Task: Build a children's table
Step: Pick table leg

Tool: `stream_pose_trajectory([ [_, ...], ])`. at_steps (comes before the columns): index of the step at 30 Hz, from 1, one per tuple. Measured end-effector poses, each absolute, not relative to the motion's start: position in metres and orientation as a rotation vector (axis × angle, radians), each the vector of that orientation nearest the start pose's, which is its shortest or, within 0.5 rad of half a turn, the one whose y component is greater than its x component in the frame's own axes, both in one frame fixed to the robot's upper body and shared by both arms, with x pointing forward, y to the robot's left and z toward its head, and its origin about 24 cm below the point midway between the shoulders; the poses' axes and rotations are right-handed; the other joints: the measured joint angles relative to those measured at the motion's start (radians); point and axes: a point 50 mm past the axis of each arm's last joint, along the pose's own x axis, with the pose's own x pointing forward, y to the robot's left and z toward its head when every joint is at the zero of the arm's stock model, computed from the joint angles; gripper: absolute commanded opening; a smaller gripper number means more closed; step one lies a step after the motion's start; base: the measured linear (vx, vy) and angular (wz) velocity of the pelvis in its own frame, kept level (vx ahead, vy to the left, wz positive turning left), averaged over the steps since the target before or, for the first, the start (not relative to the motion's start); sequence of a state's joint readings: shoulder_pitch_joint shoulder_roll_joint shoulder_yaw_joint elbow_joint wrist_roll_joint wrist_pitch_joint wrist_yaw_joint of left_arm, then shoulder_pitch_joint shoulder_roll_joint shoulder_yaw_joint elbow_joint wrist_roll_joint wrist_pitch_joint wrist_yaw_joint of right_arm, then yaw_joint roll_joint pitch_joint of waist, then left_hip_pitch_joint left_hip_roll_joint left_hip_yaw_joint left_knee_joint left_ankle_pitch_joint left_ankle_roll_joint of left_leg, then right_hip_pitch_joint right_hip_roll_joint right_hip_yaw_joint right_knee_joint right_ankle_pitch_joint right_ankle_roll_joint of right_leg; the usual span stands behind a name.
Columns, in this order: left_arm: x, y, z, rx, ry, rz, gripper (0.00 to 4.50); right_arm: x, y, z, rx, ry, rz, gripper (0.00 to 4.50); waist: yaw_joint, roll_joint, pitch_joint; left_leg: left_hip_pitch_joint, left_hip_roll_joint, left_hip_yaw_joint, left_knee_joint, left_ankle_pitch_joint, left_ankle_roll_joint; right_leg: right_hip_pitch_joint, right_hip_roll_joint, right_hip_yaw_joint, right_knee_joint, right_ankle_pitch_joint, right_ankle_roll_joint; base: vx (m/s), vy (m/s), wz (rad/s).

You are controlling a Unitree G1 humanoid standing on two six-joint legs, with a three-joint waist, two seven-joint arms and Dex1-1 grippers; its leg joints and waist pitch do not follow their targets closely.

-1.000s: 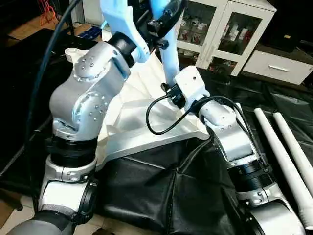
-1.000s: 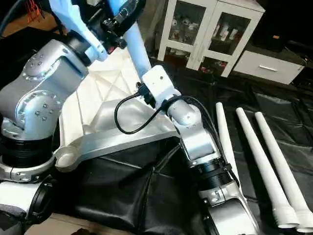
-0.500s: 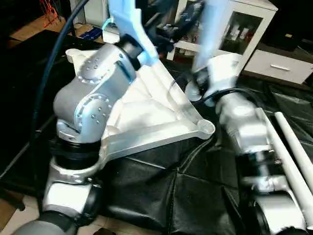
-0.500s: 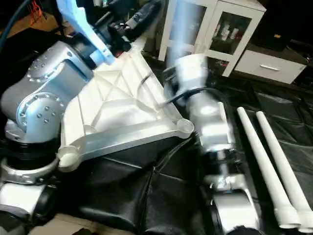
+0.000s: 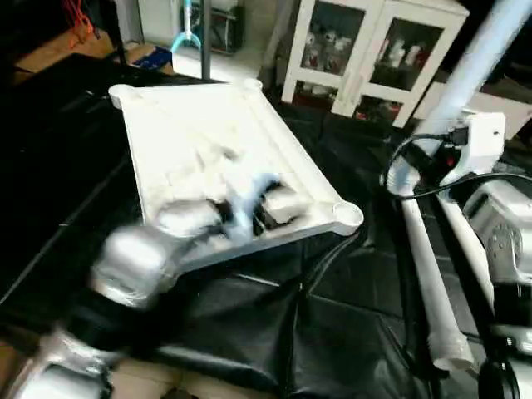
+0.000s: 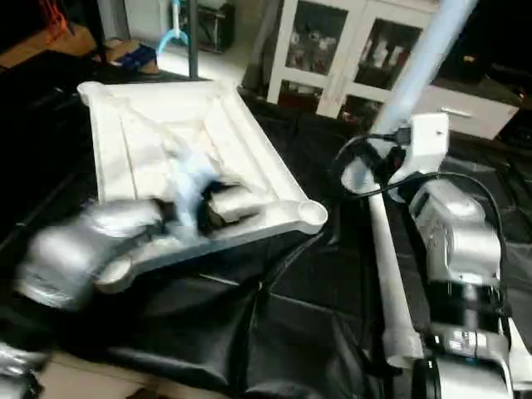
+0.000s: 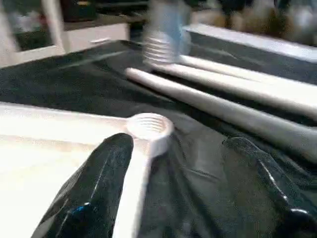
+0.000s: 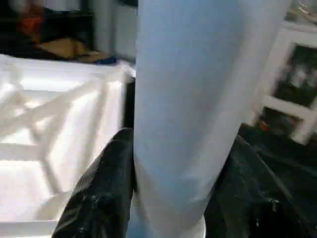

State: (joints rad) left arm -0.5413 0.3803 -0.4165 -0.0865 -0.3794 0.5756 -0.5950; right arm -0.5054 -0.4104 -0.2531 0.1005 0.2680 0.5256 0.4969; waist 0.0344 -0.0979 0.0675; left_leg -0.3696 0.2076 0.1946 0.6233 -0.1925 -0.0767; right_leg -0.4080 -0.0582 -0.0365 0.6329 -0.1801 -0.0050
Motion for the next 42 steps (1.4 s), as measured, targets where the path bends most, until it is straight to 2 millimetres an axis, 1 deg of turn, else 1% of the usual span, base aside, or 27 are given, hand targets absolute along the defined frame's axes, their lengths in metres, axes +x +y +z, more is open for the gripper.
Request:
stream_pose_trajectory([
  [2, 0.291, 0.061, 0.111, 0.255, 0.211, -1.110, 3.25, 0.318, -0.226, 0.153, -0.030, 0.059, 0.402, 1.87, 0.003, 0.006, -0.002, 0.003, 0.000, 0.000, -0.001, 0.000, 0.000, 0.004, 0.000, 0.000, -0.002, 0.000, 0.001, 0.000, 0.000, 0.00],
  [4, 0.292, 0.060, 0.097, 0.282, 0.253, -1.117, 3.25, 0.308, -0.226, 0.146, -0.045, 0.089, 0.449, 1.87, 0.003, 0.010, -0.003, 0.003, 0.000, 0.000, 0.000, 0.000, 0.001, 0.004, 0.000, 0.000, -0.002, 0.000, 0.001, 0.000, 0.000, 0.00],
  [6, 0.293, 0.061, 0.086, 0.296, 0.291, -1.107, 3.25, 0.301, -0.228, 0.137, -0.044, 0.121, 0.449, 1.87, 0.001, 0.014, -0.003, 0.002, -0.001, 0.000, 0.000, 0.000, 0.001, 0.004, -0.001, 0.000, -0.003, 0.000, 0.001, 0.000, 0.000, 0.00],
  [9, 0.295, 0.061, 0.077, 0.326, 0.310, -1.090, 3.25, 0.296, -0.229, 0.130, -0.038, 0.135, 0.426, 1.87, -0.001, 0.025, -0.004, 0.003, -0.001, 0.000, 0.000, 0.000, 0.001, 0.004, -0.001, 0.000, -0.003, 0.000, 0.001, 0.000, 0.000, 0.00],
  [12, 0.303, 0.063, 0.067, 0.401, 0.345, -1.028, 3.25, 0.294, -0.229, 0.128, -0.043, 0.134, 0.397, 1.87, -0.003, 0.032, -0.004, 0.002, -0.001, -0.001, 0.000, 0.000, 0.001, 0.003, -0.001, 0.000, -0.002, -0.001, 0.003, 0.000, 0.000, 0.00],
  [15, 0.312, 0.069, 0.059, 0.453, 0.367, -0.955, 3.25, 0.289, -0.228, 0.132, -0.056, 0.118, 0.384, 1.87, -0.005, 0.037, -0.005, 0.002, -0.001, -0.001, -0.001, 0.000, 0.001, 0.003, 0.000, 0.000, -0.002, -0.001, 0.003, 0.000, 0.000, 0.00],
  [20, 0.317, 0.074, 0.056, 0.495, 0.387, -0.927, 3.25, 0.286, -0.227, 0.131, -0.058, 0.123, 0.378, 1.87, -0.004, 0.043, -0.007, 0.002, -0.001, -0.001, -0.001, -0.001, 0.001, 0.004, -0.001, 0.000, -0.004, 0.000, 0.001, 0.000, 0.000, 0.00],
  [21, 0.317, 0.075, 0.055, 0.499, 0.390, -0.926, 2.98, 0.286, -0.226, 0.131, -0.057, 0.121, 0.379, 1.87, -0.003, 0.045, -0.009, 0.002, -0.001, -0.001, -0.001, -0.001, 0.002, 0.004, -0.001, 0.000, -0.004, 0.000, 0.001, 0.000, 0.000, 0.00],
  [22, 0.317, 0.075, 0.055, 0.500, 0.392, -0.927, 2.91, 0.285, -0.225, 0.132, -0.057, 0.117, 0.380, 1.87, -0.003, 0.046, -0.009, 0.002, -0.001, -0.001, -0.001, -0.001, 0.002, 0.004, -0.001, 0.000, -0.004, 0.000, 0.001, 0.000, 0.000, 0.00],
  [24, 0.317, 0.077, 0.056, 0.489, 0.399, -0.934, 2.91, 0.285, -0.224, 0.134, -0.061, 0.108, 0.380, 1.87, -0.003, 0.048, -0.009, 0.002, -0.001, -0.001, -0.001, -0.001, 0.002, 0.004, -0.001, 0.000, -0.004, 0.000, 0.001, 0.000, 0.000, 0.00],
  [25, 0.317, 0.077, 0.056, 0.487, 0.400, -0.934, 2.71, 0.285, -0.224, 0.134, -0.061, 0.107, 0.379, 1.87, -0.004, 0.048, -0.010, 0.002, -0.001, -0.001, -0.001, -0.001, 0.002, 0.004, -0.001, 0.000, -0.004, 0.000, 0.001, 0.000, 0.000, 0.00],
  [26, 0.317, 0.077, 0.055, 0.480, 0.403, -0.939, 2.71, 0.285, -0.224, 0.134, -0.061, 0.108, 0.378, 1.87, -0.004, 0.048, -0.010, 0.002, -0.001, -0.001, -0.001, -0.001, 0.002, 0.004, -0.001, 0.000, -0.004, 0.000, 0.001, 0.000, 0.000, 0.00],
  [27, 0.317, 0.078, 0.055, 0.462, 0.408, -0.951, 2.47, 0.285, -0.225, 0.134, -0.059, 0.110, 0.374, 1.87, -0.004, 0.049, -0.010, 0.002, -0.001, -0.001, -0.001, -0.001, 0.002, 0.004, -0.001, 0.000, -0.004, 0.000, 0.001, 0.000, 0.000, 0.00],
  [29, 0.317, 0.076, 0.055, 0.433, 0.415, -0.971, 2.44, 0.285, -0.225, 0.134, -0.057, 0.112, 0.370, 1.87, -0.003, 0.049, -0.010, 0.002, -0.001, -0.001, -0.001, -0.001, 0.002, 0.004, -0.001, 0.000, -0.004, 0.000, 0.001, 0.000, 0.000, 0.00],
  [31, 0.316, 0.075, 0.056, 0.402, 0.419, -0.996, 2.19, 0.285, -0.225, 0.133, -0.057, 0.112, 0.369, 1.87, -0.003, 0.049, -0.010, 0.002, -0.001, -0.001, -0.001, -0.001, 0.002, 0.004, -0.001, 0.000, -0.004, 0.000, 0.001, 0.000, 0.000, 0.00],
  [32, 0.316, 0.075, 0.056, 0.395, 0.422, -1.011, 2.19, 0.285, -0.225, 0.133, -0.057, 0.112, 0.369, 1.87, -0.003, 0.049, -0.010, 0.002, -0.001, -0.001, -0.001, -0.001, 0.002, 0.004, -0.001, 0.000, -0.004, 0.000, 0.001, 0.000, 0.000, 0.00],
  [34, 0.314, 0.072, 0.056, 0.380, 0.430, -1.045, 1.99, 0.285, -0.224, 0.134, -0.057, 0.111, 0.369, 1.87, -0.002, 0.050, -0.010, 0.002, -0.001, -0.001, -0.001, -0.001, 0.002, 0.004, -0.001, 0.000, -0.005, 0.000, 0.001, 0.000, 0.000, 0.00],
  [38, 0.313, 0.072, 0.056, 0.374, 0.444, -1.066, 1.77, 0.285, -0.224, 0.134, -0.059, 0.108, 0.366, 1.87, -0.001, 0.050, -0.010, 0.002, -0.001, -0.001, -0.001, -0.001, 0.002, 0.004, -0.001, 0.000, -0.005, 0.000, 0.001, 0.000, 0.000, 0.00],
  [39, 0.313, 0.072, 0.056, 0.375, 0.447, -1.070, 1.53, 0.285, -0.224, 0.134, -0.059, 0.108, 0.364, 1.87, -0.001, 0.051, -0.011, 0.002, -0.001, -0.001, -0.001, -0.001, 0.002, 0.004, -0.001, 0.000, -0.005, 0.000, 0.001, 0.000, 0.000, 0.00],
  [42, 0.316, 0.075, 0.055, 0.406, 0.457, -1.058, 1.44, 0.285, -0.224, 0.134, -0.059, 0.108, 0.365, 1.87, -0.002, 0.052, -0.011, 0.002, -0.001, -0.001, -0.001, -0.002, 0.003, 0.004, -0.001, 0.000, -0.005, 0.000, 0.001, 0.000, 0.000, 0.00],
])
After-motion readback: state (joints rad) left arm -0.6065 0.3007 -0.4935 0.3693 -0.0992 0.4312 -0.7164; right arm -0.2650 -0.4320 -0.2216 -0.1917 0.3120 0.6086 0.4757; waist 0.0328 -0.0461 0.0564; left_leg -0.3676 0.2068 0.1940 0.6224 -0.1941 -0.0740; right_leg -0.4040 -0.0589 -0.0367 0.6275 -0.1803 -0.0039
